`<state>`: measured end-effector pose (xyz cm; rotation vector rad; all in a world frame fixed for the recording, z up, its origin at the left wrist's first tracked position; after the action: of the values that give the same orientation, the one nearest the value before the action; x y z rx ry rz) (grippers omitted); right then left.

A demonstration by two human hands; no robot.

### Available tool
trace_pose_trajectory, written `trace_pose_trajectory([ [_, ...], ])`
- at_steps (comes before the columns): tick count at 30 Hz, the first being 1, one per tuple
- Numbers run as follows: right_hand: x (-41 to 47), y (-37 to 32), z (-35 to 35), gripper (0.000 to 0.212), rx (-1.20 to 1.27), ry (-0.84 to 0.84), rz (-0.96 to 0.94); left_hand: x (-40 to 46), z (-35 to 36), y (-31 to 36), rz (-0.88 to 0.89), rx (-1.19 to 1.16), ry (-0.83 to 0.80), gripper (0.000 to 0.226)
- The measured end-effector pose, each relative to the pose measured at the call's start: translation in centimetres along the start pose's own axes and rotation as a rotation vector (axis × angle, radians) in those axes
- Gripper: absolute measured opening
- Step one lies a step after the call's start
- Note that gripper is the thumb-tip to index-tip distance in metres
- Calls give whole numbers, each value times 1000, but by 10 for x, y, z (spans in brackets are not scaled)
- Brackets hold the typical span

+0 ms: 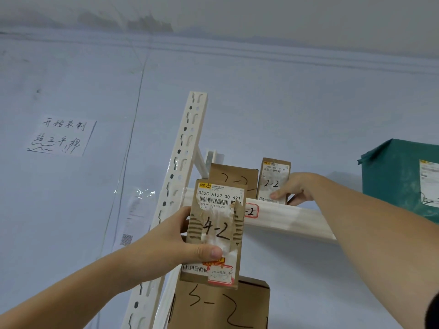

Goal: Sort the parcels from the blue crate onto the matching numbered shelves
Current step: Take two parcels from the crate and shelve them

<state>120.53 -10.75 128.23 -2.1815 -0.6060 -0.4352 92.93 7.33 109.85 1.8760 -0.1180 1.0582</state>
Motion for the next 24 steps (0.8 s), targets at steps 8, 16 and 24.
trace_pose_trajectory([
  [8,-29,6,-27,95,-109,74,-28,-15,11,-4,-43,18,-26,76],
  [16,-124,39,-69,92,-238,214,-269,-50,83,-23,-117,-29,-144,79],
  [24,-270,113,-101,78,-111,193,-477,-88,193,27,-166,-179,-171,87],
])
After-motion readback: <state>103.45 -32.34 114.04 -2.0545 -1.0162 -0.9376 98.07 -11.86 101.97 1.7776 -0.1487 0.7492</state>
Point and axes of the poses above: each hand's wrist, its own x-axis towards the middle knuckle, its own z-axis out of the palm, y = z × x, the point moved 3 cm from there along x, towards the middle knuckle, and after that the axes turned 14 degrees about y, right-handed, at the moved point
